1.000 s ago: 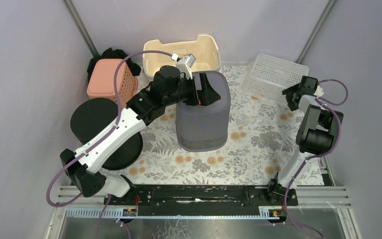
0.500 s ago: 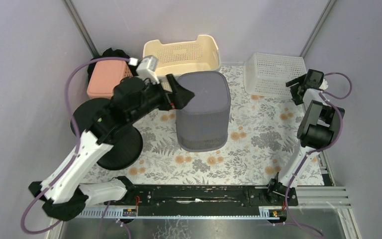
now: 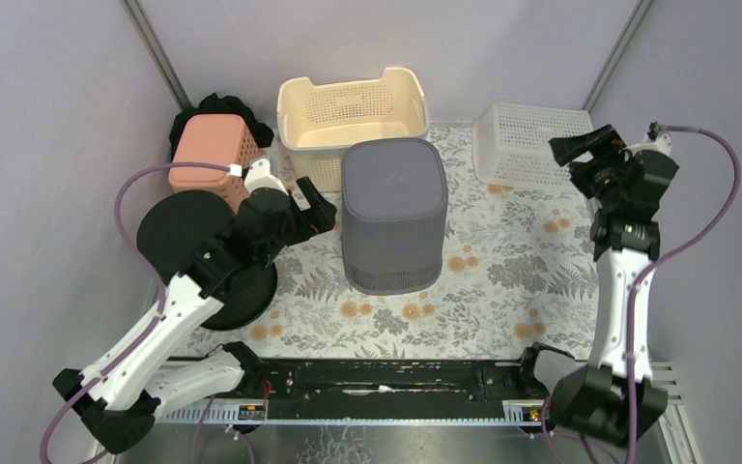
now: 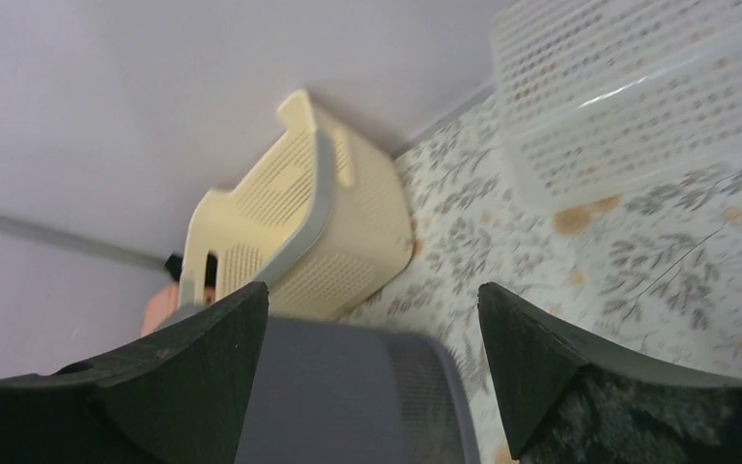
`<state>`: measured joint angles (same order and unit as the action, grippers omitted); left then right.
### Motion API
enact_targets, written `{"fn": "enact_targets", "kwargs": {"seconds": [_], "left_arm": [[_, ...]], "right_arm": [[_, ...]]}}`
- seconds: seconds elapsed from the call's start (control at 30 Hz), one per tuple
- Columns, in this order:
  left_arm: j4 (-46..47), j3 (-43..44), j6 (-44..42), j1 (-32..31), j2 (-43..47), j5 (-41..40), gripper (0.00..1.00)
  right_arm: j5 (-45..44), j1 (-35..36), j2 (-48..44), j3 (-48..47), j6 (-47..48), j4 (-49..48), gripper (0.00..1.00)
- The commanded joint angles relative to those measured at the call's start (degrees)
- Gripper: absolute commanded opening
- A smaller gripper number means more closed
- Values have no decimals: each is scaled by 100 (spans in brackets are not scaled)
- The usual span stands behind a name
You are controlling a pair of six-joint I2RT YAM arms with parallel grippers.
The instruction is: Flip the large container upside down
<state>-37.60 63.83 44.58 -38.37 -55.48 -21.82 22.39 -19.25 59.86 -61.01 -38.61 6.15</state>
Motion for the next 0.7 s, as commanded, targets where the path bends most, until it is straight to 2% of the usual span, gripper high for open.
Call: {"fn": "enact_targets", "kwargs": {"seconds": [0.0,0.13,0.23,0.3,0.5,0.67], "left_arm": [[112,-468,304,192,-235,-809,99],[752,-750,227,463,-846,-674,98],[1394,-689,160,483,-1771,-340,94],[1675,-490,229,273,-2515,25,91],[1920,911,534,-650,-4557,143,92],[1943,2455,617,-1105,-5927,272,92]], "right_arm": [[950,125,-761,203,273,797,88],[1498,131,-1063,38,282,1195,88],[2059,126,-1246,171,-102,924,88],[2210,131,-1346,153,-211,873,88],[2414,123,-1470,9,-249,1004,89],[2456,127,-1487,-33,-305,1018,89]]}}
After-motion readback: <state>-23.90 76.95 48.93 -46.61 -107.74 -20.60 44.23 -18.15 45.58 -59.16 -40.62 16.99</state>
